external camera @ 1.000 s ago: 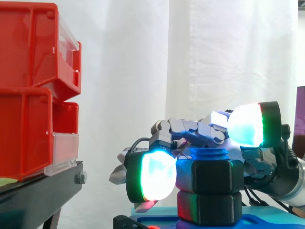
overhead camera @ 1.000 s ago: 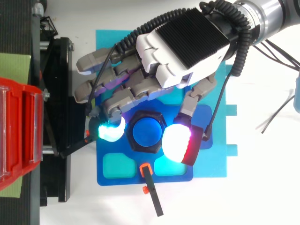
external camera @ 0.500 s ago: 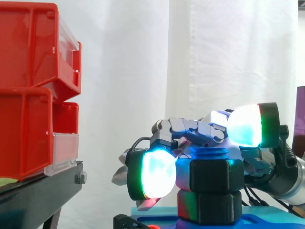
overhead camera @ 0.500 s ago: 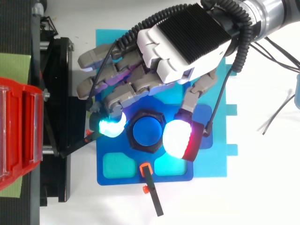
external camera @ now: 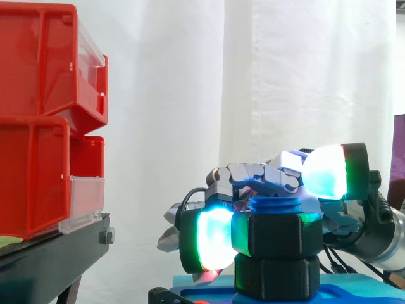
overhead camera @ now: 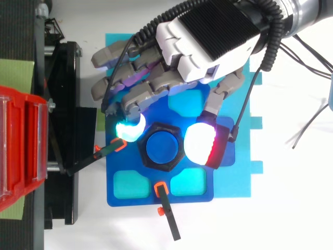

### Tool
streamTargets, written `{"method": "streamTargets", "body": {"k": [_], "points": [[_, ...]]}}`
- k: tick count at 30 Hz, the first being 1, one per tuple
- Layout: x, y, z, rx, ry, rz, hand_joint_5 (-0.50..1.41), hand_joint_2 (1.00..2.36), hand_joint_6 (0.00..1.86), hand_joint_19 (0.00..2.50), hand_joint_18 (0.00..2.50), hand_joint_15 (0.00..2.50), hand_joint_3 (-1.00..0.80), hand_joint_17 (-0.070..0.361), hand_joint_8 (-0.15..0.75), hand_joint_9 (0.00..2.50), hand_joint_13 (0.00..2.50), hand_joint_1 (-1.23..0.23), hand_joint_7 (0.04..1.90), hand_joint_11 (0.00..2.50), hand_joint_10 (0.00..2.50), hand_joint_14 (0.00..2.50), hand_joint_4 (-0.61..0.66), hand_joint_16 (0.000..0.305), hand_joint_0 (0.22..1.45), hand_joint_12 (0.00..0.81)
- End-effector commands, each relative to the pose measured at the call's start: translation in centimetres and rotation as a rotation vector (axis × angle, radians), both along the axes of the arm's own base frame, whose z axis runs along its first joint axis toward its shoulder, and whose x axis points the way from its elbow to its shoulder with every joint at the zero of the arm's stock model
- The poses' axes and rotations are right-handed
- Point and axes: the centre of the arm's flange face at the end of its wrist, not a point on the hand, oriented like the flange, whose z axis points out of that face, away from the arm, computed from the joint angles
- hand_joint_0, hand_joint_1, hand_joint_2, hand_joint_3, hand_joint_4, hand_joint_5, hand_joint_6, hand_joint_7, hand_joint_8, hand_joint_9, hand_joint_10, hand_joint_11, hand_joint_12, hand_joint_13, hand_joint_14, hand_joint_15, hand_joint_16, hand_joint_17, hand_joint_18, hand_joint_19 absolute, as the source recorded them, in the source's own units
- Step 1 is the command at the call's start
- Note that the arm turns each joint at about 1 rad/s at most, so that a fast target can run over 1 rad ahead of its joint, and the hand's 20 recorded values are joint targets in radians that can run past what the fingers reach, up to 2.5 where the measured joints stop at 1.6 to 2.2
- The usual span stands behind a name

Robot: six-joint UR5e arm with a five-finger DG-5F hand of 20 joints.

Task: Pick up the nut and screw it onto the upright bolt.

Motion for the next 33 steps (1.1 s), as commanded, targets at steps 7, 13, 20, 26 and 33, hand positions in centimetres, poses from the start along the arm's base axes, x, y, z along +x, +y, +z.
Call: {"method": "streamTargets", "body": {"k": [7,13,20,26,33], "points": [[-0.1,-0.3,-0.2,-0.002,0.003,-0.001,-0.01,1.00,0.67,0.02,0.31,0.00,-0.50,0.071,0.264,0.94,0.56,-0.11,1.20,0.00,0.00,0.00,0.15,0.031,0.49,0.272],[-0.1,-0.3,-0.2,-0.002,0.003,-0.001,-0.01,1.00,0.70,0.02,0.32,0.00,-0.50,0.070,0.263,0.96,0.57,-0.12,1.12,0.00,0.00,0.00,0.15,0.031,0.49,0.266],[-0.2,-0.4,-0.1,-0.001,0.004,-0.002,0.00,1.00,0.71,0.03,0.34,0.00,-0.50,0.068,0.259,0.99,0.60,-0.12,1.10,0.00,0.00,0.00,0.14,0.030,0.50,0.261],[-0.3,-0.8,0.0,-0.001,0.002,-0.007,0.00,1.00,0.50,0.03,0.34,0.00,-0.50,0.070,0.261,0.94,0.58,-0.12,1.52,0.00,0.00,0.00,0.16,0.031,0.49,0.272],[-0.7,-1.0,2.4,-0.015,-0.010,0.012,-0.07,1.00,0.50,0.04,0.33,0.00,-0.50,0.076,0.257,0.90,0.56,-0.11,1.17,0.00,0.00,0.00,0.23,0.034,0.48,0.286]]}}
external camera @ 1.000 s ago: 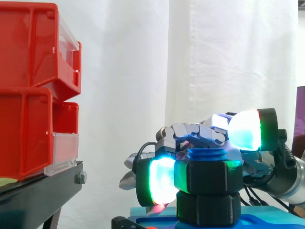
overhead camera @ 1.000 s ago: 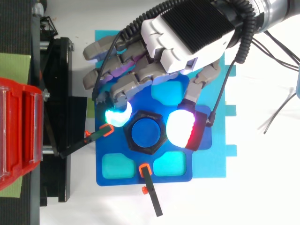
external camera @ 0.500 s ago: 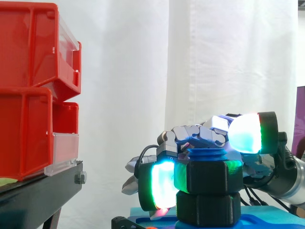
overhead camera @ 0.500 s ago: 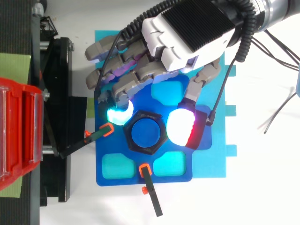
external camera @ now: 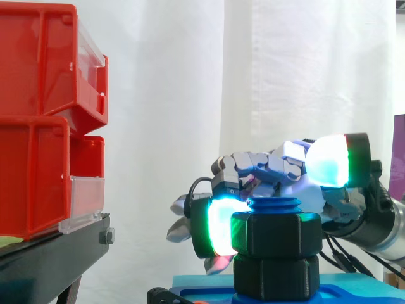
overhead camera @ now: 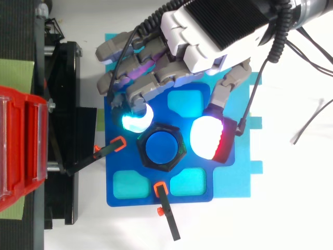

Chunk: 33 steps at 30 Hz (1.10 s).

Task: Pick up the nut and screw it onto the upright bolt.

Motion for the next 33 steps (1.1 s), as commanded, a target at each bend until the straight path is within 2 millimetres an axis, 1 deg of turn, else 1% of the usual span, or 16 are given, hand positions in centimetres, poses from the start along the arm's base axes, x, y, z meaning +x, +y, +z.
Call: {"method": "streamTargets", "body": {"k": [1,3,6,11,14,17,20,21,23,24,25,26,27,30,32,33], "points": [[-0.4,-0.3,1.5,-0.012,-0.003,0.014,-0.08,1.00,0.50,0.04,0.33,0.00,-0.50,0.076,0.256,0.88,0.56,-0.11,1.11,0.00,0.00,0.00,0.25,0.034,0.48,0.288],[-0.6,-0.4,1.9,-0.014,-0.001,0.016,-0.09,1.00,0.50,0.02,0.31,0.00,-0.50,0.078,0.250,0.86,0.55,-0.11,1.01,0.00,0.00,0.00,0.25,0.035,0.48,0.291],[-1.0,-0.8,3.4,-0.025,-0.003,0.017,-0.11,1.00,0.50,0.01,0.28,0.00,-0.50,0.081,0.248,0.81,0.51,-0.10,0.89,0.00,0.00,0.00,0.24,0.036,0.47,0.297],[-1.9,-2.5,4.8,-0.068,-0.027,0.008,-0.13,1.00,0.50,0.00,0.23,0.00,-0.50,0.085,0.235,0.73,0.44,-0.10,0.73,0.00,0.00,0.00,0.21,0.038,0.46,0.305],[-2.4,-3.4,5.6,-0.092,-0.041,0.004,-0.14,1.00,0.50,0.00,0.18,0.00,-0.50,0.086,0.227,0.70,0.40,-0.11,0.69,0.00,0.00,0.00,0.20,0.038,0.46,0.309],[-3.9,-4.6,7.6,-0.127,-0.021,-0.017,-0.15,1.00,0.50,0.00,0.13,0.00,-0.50,0.085,0.225,0.67,0.37,-0.11,0.68,0.00,0.00,0.00,0.20,0.038,0.46,0.310],[-6.0,-4.4,8.8,-0.163,0.018,-0.036,-0.15,1.00,0.50,0.00,0.10,0.00,-0.50,0.085,0.223,0.65,0.35,-0.12,0.68,0.00,0.00,0.00,0.19,0.038,0.46,0.314],[-6.0,-4.4,8.8,-0.163,0.018,-0.036,-0.15,1.00,0.50,0.00,0.10,0.00,-0.50,0.085,0.221,0.65,0.35,-0.12,0.68,0.00,0.00,0.00,0.19,0.038,0.46,0.316],[-8.7,-3.9,9.4,-0.220,0.039,-0.066,-0.15,1.00,0.50,0.00,0.09,0.00,-0.50,0.085,0.223,0.65,0.34,-0.13,0.69,0.00,0.00,0.00,0.19,0.038,0.46,0.315],[-9.5,-3.8,9.8,-0.237,0.038,-0.079,-0.15,1.00,0.50,0.00,0.08,0.00,-0.50,0.085,0.223,0.65,0.34,-0.13,0.69,0.00,0.00,0.00,0.19,0.038,0.46,0.316],[-11.6,-3.3,10.3,-0.284,0.030,-0.119,-0.15,1.00,0.50,0.00,0.08,0.00,-0.50,0.085,0.225,0.64,0.34,-0.13,0.68,0.00,0.00,0.00,0.19,0.038,0.47,0.316],[-13.0,-3.0,10.8,-0.308,0.020,-0.149,-0.15,1.00,0.50,0.00,0.08,0.00,-0.50,0.085,0.223,0.64,0.34,-0.13,0.68,0.00,0.00,0.00,0.19,0.038,0.47,0.316],[-15.2,-2.6,11.6,-0.334,0.013,-0.203,-0.15,1.00,0.50,0.00,0.08,0.00,-0.50,0.085,0.224,0.64,0.34,-0.14,0.69,0.00,0.00,0.00,0.19,0.038,0.47,0.316],[-18.0,-2.2,11.3,-0.340,0.044,-0.270,-0.15,1.00,0.50,0.00,0.07,0.00,-0.50,0.085,0.223,0.64,0.33,-0.15,0.68,0.00,0.00,0.00,0.19,0.038,0.47,0.314],[-18.6,-2.1,11.3,-0.339,0.051,-0.281,-0.16,1.00,0.50,0.00,0.05,0.00,-0.50,0.083,0.219,0.63,0.32,-0.18,0.68,0.00,0.00,0.00,0.19,0.037,0.47,0.314],[-20.4,-1.7,11.7,-0.332,0.065,-0.314,-0.16,1.00,0.50,0.00,0.04,0.00,-0.50,0.083,0.218,0.63,0.31,-0.19,0.68,0.00,0.00,0.00,0.19,0.037,0.48,0.315]]}}
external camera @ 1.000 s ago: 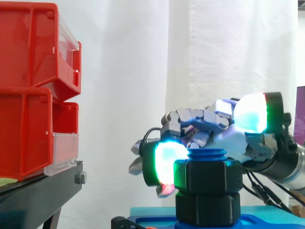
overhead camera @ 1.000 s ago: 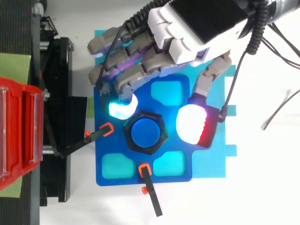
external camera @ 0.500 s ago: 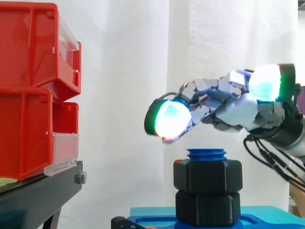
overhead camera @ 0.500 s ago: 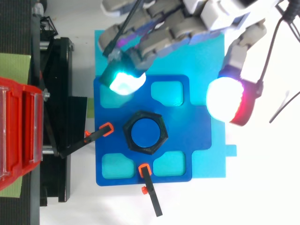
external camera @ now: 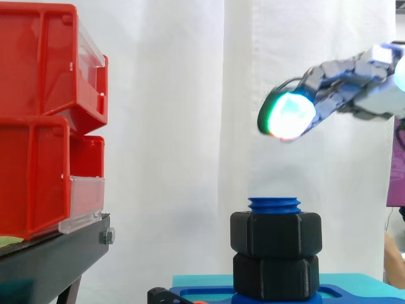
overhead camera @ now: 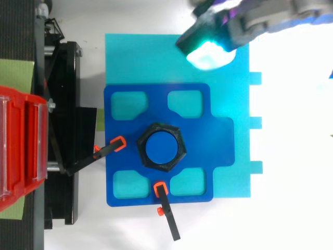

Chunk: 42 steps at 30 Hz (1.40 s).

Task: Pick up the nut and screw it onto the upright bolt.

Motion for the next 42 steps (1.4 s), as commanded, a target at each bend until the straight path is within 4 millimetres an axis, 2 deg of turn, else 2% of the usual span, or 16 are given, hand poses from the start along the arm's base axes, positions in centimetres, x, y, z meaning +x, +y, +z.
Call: {"method": "streamTargets", "body": {"k": [1,2,5,9,15,19,23,29,37,42], "points": [[-7.1,1.4,-2.6,-0.023,0.081,-0.089,-0.16,1.00,0.50,0.00,0.03,0.00,-0.50,0.083,0.215,0.62,0.30,-0.19,0.69,0.00,0.00,0.00,0.18,0.037,0.48,0.315],[-8.0,1.7,-1.8,-0.019,0.079,-0.106,-0.17,1.00,0.50,0.00,0.02,0.00,-0.50,0.084,0.211,0.59,0.27,-0.21,0.68,0.00,0.00,0.00,0.18,0.037,0.48,0.319],[-8.6,2.2,-1.2,-0.015,0.101,-0.108,-0.18,1.00,0.50,0.00,0.00,0.00,-0.50,0.084,0.207,0.54,0.23,-0.23,0.67,0.00,0.00,0.00,0.16,0.037,0.48,0.322],[-10.6,2.8,-2.2,-0.031,0.271,-0.121,-0.19,1.00,0.50,0.00,0.00,0.00,-0.50,0.084,0.201,0.51,0.20,-0.25,0.66,0.00,0.00,0.00,0.15,0.037,0.49,0.323],[-11.1,2.5,-1.3,-0.011,0.291,-0.168,-0.19,1.00,0.50,0.00,0.00,0.00,-0.50,0.086,0.201,0.49,0.19,-0.28,0.65,0.00,0.00,0.00,0.14,0.038,0.50,0.324],[-11.4,2.2,0.0,0.052,0.300,-0.217,-0.20,1.00,0.50,0.00,0.00,0.00,-0.50,0.087,0.199,0.48,0.19,-0.29,0.63,0.00,0.00,0.00,0.14,0.039,0.50,0.324],[-11.3,1.7,0.0,0.138,0.323,-0.266,-0.21,1.00,0.50,0.00,0.00,0.00,-0.50,0.087,0.196,0.45,0.19,-0.29,0.62,0.00,0.00,0.00,0.12,0.039,0.50,0.324],[-10.7,0.8,0.2,0.477,0.370,-0.335,-0.22,1.00,0.50,0.00,0.00,0.00,-0.50,0.088,0.186,0.40,0.18,-0.30,0.60,0.00,0.00,0.00,0.09,0.039,0.49,0.322],[-11.3,-0.2,-0.4,0.761,0.441,-0.440,-0.23,1.00,0.50,0.00,0.00,0.00,-0.50,0.088,0.184,0.36,0.18,-0.30,0.59,0.00,0.00,0.00,0.08,0.039,0.49,0.322],[-11.3,0.0,-0.4,0.799,0.452,-0.444,-0.23,1.00,0.50,0.00,0.00,0.00,-0.50,0.088,0.181,0.35,0.18,-0.30,0.59,0.00,0.00,0.00,0.07,0.039,0.49,0.322]]}}
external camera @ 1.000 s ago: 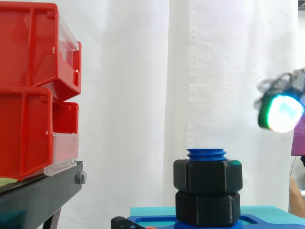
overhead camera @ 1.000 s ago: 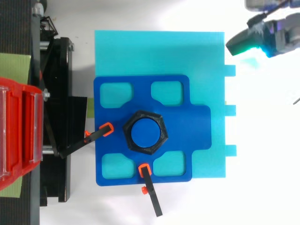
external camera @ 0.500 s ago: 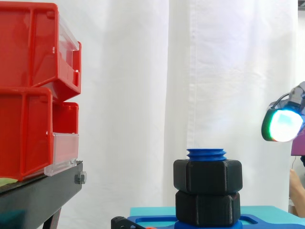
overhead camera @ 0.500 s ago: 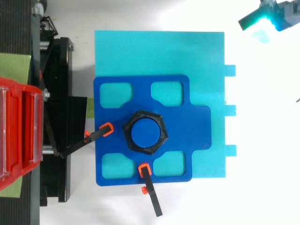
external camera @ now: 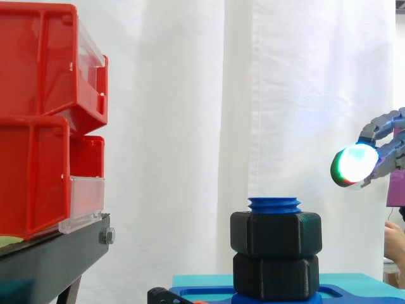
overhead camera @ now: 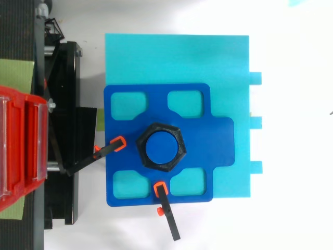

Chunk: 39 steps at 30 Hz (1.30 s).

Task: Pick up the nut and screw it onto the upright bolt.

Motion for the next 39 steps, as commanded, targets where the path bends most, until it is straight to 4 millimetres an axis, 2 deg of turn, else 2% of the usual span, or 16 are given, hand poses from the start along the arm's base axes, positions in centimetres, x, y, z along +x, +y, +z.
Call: {"method": "streamTargets", "body": {"k": [1,8,16,39], "points": [[0.02,0.09,-0.03,0.215,-0.011,-0.025,-0.23,1.00,0.50,0.00,0.00,0.00,-0.50,0.088,0.180,0.34,0.17,-0.30,0.59,0.00,0.00,0.00,0.06,0.039,0.49,0.322],[0.10,0.07,0.04,0.211,-0.018,-0.026,-0.25,1.00,0.50,0.00,0.00,0.00,-0.50,0.092,0.161,0.22,0.08,-0.26,0.60,0.00,0.00,0.00,-0.02,0.041,0.47,0.326],[0.12,0.04,0.06,0.209,-0.020,-0.028,-0.24,1.00,0.50,0.00,0.00,0.00,-0.50,0.094,0.170,0.21,0.08,-0.26,0.68,0.00,0.00,0.00,0.02,0.042,0.47,0.332],[0.12,0.04,0.06,0.207,-0.020,-0.028,-0.24,1.00,0.50,0.00,0.00,0.00,-0.50,0.093,0.165,0.19,0.11,-0.28,0.68,0.00,0.00,0.00,0.03,0.042,0.47,0.328]]}}
